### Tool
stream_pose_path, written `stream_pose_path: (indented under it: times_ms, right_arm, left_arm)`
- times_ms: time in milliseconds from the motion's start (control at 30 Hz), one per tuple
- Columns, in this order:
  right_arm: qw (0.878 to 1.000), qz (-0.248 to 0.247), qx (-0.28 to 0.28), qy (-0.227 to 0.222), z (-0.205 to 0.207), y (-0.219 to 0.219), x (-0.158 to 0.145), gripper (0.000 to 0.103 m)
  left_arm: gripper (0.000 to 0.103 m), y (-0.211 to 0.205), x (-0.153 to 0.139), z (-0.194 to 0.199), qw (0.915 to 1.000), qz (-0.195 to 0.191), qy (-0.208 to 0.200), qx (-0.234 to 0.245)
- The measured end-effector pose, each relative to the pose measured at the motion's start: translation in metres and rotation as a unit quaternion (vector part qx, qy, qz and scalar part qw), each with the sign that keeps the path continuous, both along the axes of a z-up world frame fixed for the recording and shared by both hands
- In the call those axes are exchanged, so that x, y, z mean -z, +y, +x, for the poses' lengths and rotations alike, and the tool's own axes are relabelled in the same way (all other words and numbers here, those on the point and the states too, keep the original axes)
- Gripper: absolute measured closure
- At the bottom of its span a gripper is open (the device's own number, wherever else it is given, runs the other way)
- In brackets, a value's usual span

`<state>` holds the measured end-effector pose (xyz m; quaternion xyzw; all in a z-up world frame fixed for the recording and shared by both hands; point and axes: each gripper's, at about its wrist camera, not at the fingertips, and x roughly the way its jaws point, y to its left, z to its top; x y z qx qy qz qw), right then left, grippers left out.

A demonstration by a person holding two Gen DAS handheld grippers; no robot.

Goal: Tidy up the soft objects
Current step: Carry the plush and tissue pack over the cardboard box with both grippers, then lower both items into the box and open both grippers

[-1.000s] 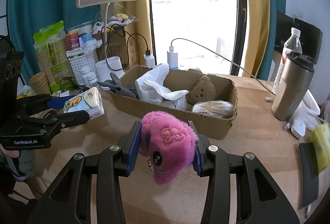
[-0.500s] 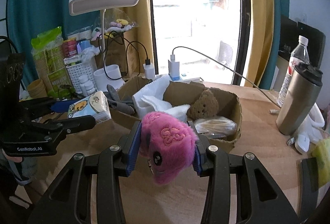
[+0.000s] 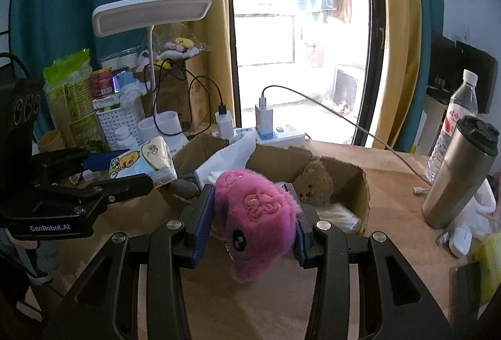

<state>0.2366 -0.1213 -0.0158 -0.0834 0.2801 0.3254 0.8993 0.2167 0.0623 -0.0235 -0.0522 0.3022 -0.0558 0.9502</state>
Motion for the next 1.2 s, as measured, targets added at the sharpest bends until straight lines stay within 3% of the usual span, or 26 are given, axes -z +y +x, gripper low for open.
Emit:
stream_pose_path:
  times_ms: [667, 1200]
  right_arm:
    - [1.000, 0.015, -0.001, 0.002, 0.045, 0.019, 0.002, 0.058]
    - [1.000, 0.012, 0.000, 0.024, 0.078, 0.038, 0.022, 0.057]
  left_arm:
    - [0.045, 0.022, 0.008, 0.043, 0.9997, -0.007, 0.000, -0.022]
    - [0.045, 0.031, 0.027, 0.073, 0.9994, -0.008, 0.011, -0.033]
